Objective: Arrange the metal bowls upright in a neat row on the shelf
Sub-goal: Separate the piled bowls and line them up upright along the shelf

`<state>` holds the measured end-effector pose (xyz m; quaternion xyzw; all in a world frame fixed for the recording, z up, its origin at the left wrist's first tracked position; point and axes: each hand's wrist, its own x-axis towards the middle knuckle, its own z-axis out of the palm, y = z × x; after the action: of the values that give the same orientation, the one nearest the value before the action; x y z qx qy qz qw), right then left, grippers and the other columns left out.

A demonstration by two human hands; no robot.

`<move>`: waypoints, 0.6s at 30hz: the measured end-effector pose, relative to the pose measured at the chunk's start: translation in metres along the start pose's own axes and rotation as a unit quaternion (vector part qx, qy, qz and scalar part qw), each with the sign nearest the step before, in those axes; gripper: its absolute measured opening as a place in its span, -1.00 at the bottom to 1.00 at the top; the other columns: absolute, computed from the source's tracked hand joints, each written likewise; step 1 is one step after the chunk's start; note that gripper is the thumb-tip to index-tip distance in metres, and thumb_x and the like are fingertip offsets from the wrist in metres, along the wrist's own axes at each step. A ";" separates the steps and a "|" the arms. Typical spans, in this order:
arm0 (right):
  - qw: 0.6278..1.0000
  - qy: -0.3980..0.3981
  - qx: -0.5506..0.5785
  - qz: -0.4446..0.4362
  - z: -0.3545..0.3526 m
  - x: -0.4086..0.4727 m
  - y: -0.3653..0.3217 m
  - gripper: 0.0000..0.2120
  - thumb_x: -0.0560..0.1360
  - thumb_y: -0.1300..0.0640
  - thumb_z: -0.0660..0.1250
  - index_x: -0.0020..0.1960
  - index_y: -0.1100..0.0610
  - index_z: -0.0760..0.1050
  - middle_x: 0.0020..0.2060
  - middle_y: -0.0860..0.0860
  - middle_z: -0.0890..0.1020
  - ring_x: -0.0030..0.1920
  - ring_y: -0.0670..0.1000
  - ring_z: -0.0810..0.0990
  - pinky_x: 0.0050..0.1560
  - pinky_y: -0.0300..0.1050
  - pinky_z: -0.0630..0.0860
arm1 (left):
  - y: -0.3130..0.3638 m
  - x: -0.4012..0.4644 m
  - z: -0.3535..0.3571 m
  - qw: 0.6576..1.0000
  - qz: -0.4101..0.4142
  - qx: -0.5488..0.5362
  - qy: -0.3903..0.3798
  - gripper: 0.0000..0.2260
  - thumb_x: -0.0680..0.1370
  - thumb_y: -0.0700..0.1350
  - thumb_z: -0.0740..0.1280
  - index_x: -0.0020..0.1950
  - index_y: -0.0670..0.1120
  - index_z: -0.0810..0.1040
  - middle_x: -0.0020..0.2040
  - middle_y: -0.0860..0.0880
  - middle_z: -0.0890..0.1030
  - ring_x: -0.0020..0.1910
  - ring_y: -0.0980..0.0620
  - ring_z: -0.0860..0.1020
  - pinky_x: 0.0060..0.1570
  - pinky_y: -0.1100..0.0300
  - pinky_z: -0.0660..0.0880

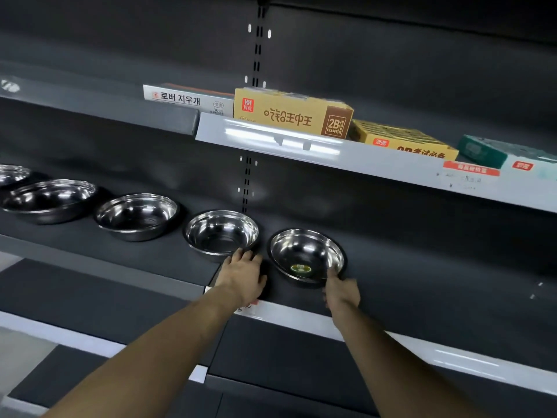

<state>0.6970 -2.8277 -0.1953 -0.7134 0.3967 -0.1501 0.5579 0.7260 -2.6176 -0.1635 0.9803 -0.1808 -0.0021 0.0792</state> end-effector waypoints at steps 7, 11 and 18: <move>0.991 -0.016 0.134 -0.009 0.016 -0.025 0.004 -0.70 0.60 0.24 0.25 0.31 0.23 0.34 -0.33 0.12 0.64 -0.51 -0.04 0.55 -0.59 -0.27 0.47 | -0.013 0.002 0.011 1.000 0.028 -0.004 -0.012 -0.47 0.63 0.09 0.16 0.56 -0.06 0.21 0.55 -0.09 0.24 0.59 -0.12 0.07 0.54 -0.03 0.11; 0.991 0.005 0.130 -0.027 0.012 -0.033 0.010 -0.60 0.59 0.25 0.26 0.40 0.21 0.31 -0.30 0.13 0.65 -0.51 -0.05 0.55 -0.60 -0.29 0.45 | -0.018 -0.003 0.014 0.999 0.030 -0.016 -0.013 -0.48 0.63 0.10 0.15 0.55 -0.06 0.23 0.55 -0.09 0.25 0.60 -0.14 0.03 0.53 -0.04 0.11; 0.993 -0.010 0.109 -0.041 -0.008 -0.049 0.017 -0.63 0.57 0.28 0.25 0.37 0.25 0.40 -0.36 0.10 0.61 -0.46 -0.03 0.54 -0.55 -0.27 0.49 | -0.014 -0.024 0.014 0.999 0.021 -0.027 -0.018 -0.50 0.64 0.09 0.15 0.55 -0.06 0.25 0.54 -0.08 0.26 0.60 -0.16 0.01 0.55 -0.04 0.06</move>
<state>0.6531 -2.7986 -0.1973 -0.6651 0.3429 -0.2080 0.6299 0.7085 -2.5982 -0.1800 0.9736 -0.2029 -0.0232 0.1022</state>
